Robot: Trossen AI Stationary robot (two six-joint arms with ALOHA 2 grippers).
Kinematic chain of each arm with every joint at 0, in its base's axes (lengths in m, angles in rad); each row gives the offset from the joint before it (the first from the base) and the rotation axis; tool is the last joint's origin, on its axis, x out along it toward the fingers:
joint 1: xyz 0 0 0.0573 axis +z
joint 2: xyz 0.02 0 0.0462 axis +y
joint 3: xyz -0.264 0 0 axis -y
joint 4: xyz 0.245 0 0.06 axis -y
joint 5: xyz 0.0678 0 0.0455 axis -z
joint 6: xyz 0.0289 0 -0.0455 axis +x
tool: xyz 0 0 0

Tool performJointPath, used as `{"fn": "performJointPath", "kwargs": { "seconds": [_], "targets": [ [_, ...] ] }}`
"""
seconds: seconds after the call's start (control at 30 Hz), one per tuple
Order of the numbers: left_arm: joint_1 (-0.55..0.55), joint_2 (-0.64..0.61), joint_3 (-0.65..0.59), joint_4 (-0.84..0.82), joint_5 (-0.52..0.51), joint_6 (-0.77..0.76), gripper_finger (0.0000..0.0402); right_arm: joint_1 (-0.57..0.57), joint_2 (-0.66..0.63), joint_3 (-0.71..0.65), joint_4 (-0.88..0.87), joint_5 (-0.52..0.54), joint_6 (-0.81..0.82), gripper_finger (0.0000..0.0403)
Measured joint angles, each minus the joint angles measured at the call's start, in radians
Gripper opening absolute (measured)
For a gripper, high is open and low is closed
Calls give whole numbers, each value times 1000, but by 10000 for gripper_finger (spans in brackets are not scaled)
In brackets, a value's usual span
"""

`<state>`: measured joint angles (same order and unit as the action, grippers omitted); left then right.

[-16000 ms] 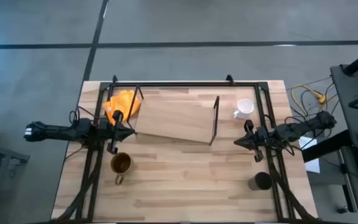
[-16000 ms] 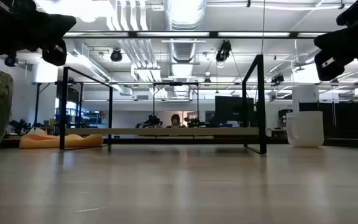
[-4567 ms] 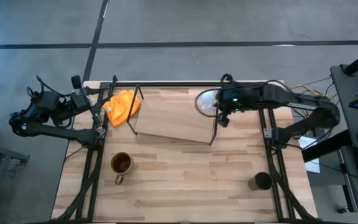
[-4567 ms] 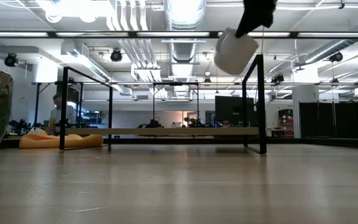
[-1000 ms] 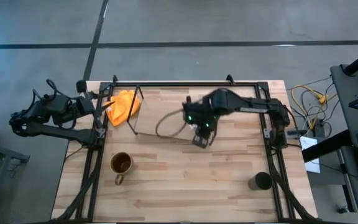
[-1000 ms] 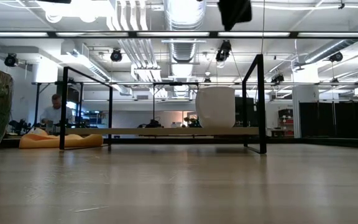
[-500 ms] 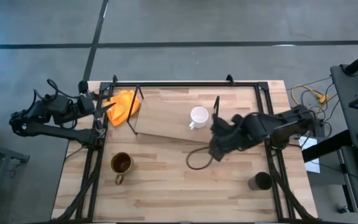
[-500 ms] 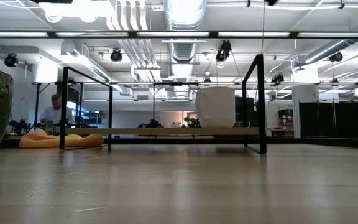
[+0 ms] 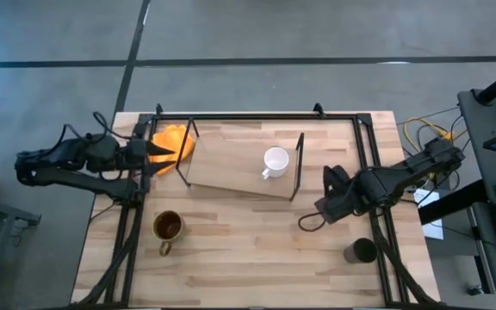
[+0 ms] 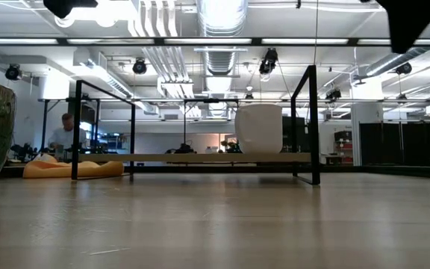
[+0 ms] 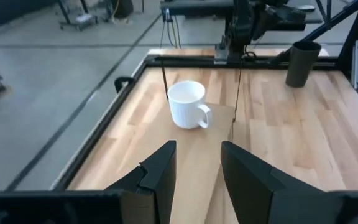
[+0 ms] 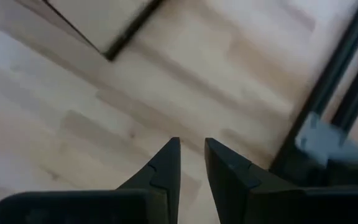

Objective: Stack small to large cups/mugs on shelf
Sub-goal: Put the green mug on the shelf

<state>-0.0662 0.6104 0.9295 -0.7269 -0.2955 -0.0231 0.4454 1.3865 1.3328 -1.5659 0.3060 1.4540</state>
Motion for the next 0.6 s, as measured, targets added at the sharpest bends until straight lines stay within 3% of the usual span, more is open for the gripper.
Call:
{"fn": "performJointPath", "kwargs": {
  "seconds": [0.2, 0.4, 0.6],
  "targets": [
    [1, 64, 0, 5, 0, 8, 114, 29, -19, -53, 4, -238, 96, 68],
    [1, 147, 7, 19, -22, 11, 114, 88, 3, -26, 11, -454, 290, 68],
    [1, 204, 8, 81, -26, 44, 114, 165, 34, 26, 46, -545, 472, 68]
  ]
}}
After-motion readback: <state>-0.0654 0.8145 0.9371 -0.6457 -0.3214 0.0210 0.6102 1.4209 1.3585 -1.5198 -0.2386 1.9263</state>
